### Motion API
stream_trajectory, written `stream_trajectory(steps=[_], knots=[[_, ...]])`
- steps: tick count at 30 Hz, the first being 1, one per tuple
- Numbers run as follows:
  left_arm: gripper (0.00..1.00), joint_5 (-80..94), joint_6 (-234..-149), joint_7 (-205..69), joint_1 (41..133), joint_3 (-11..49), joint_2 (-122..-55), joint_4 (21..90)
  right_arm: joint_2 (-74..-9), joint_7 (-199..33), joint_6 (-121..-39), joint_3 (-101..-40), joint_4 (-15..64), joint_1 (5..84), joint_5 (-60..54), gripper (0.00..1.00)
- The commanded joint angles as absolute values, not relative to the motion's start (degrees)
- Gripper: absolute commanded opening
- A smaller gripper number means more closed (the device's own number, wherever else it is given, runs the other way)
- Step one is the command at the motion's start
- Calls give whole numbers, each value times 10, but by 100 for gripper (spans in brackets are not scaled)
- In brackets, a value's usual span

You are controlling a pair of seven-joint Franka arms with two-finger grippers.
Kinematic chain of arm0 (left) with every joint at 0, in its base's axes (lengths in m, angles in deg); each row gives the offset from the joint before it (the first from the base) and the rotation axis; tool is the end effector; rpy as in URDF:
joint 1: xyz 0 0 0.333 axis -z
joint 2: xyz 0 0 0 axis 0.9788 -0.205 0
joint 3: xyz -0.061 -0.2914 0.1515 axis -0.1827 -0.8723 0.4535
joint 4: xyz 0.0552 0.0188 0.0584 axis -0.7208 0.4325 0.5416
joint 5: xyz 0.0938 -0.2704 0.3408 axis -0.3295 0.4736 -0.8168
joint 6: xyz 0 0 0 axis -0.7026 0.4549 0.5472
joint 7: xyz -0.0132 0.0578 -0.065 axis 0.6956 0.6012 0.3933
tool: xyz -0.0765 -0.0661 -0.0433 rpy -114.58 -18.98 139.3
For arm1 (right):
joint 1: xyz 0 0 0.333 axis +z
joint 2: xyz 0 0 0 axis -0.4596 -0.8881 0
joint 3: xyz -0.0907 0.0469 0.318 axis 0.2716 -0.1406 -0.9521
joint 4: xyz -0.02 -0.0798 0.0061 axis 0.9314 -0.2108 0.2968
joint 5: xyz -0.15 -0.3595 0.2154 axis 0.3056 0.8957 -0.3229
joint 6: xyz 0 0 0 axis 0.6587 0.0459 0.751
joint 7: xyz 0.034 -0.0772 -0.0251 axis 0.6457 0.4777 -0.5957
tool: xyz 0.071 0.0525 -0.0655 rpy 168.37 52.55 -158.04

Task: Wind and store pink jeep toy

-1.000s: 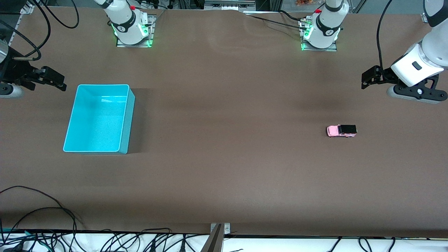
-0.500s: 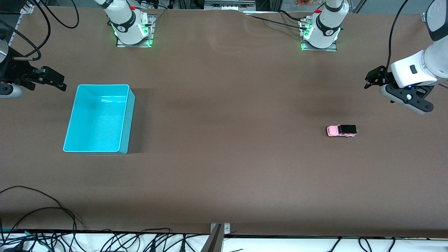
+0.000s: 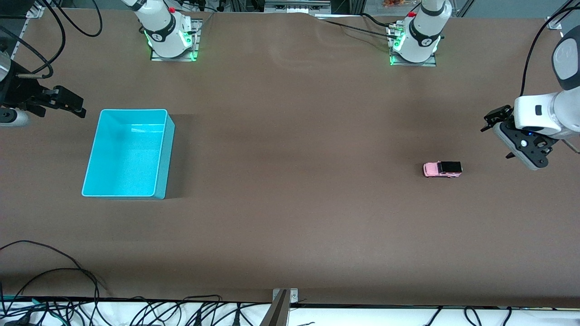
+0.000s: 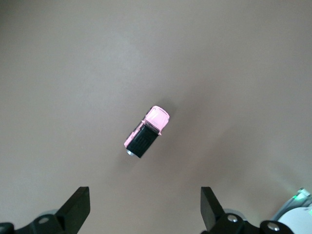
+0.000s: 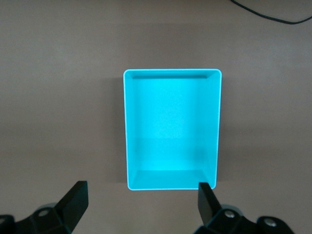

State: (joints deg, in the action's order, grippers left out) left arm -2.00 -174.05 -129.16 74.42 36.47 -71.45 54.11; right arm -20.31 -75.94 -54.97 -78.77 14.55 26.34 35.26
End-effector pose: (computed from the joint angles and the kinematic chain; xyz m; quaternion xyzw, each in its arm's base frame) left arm 0.6471 0.0326 0.4891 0.8963 -0.4395 -0.0522 0.0271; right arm 0.6214 0.0157 0.6202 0.9999 -0.0031 -0.0136 0.0084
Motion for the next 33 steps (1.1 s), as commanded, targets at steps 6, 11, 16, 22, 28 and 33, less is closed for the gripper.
stream_trajectory(steps=[6, 11, 16, 22, 28, 33], knots=[[100, -22, -1866, -1411, 744, 362, -729, 633, -208, -755, -547, -791, 132, 259, 356, 100], [100, -22, -1959, -1457, 743, 362, -728, 713, -209, -755, -547, -791, 131, 260, 355, 100], [100, -22, -1991, -1507, 723, 361, -728, 746, -208, -755, -547, -791, 132, 259, 355, 100], [100, -22, -2061, -1552, 714, 361, -731, 797, -208, -755, -547, -791, 132, 259, 355, 100], [100, -23, -2113, -1589, 710, 362, -733, 827, -209, -755, -547, -791, 132, 259, 355, 100], [100, -23, -2156, -1630, 709, 361, -759, 831, -209, -755, -547, -791, 132, 259, 355, 100]])
